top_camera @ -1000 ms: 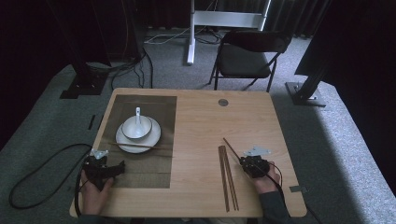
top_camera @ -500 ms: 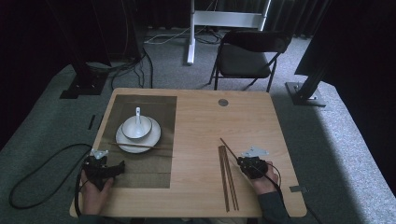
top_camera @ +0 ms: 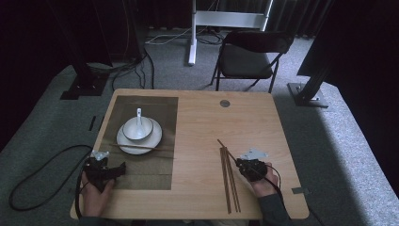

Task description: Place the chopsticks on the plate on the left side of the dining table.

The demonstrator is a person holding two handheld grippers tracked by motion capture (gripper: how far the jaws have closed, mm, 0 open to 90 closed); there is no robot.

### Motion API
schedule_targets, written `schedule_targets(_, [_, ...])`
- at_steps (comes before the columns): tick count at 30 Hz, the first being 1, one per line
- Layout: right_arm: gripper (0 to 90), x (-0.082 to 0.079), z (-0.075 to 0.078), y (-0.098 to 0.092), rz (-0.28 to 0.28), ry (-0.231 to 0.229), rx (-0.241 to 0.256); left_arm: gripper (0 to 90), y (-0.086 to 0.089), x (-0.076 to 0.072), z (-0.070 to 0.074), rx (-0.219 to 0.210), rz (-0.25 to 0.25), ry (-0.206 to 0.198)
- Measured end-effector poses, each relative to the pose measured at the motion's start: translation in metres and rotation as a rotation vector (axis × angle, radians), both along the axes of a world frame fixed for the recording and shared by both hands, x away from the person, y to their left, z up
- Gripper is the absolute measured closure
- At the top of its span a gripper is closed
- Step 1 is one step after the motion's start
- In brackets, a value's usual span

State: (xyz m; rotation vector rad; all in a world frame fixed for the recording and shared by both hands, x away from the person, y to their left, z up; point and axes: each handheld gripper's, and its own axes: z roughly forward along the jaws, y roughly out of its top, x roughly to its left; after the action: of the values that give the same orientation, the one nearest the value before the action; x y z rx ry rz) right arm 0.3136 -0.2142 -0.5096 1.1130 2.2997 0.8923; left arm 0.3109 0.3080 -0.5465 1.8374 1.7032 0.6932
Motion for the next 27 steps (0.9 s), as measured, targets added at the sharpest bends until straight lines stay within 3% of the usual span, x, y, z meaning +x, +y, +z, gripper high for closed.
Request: schedule_targets(27, [85.0, -0.008, 0.008, 0.016, 0.073, -0.026, -0.008, 0.2, 0.000, 0.000, 0.000, 0.000, 0.000, 0.000])
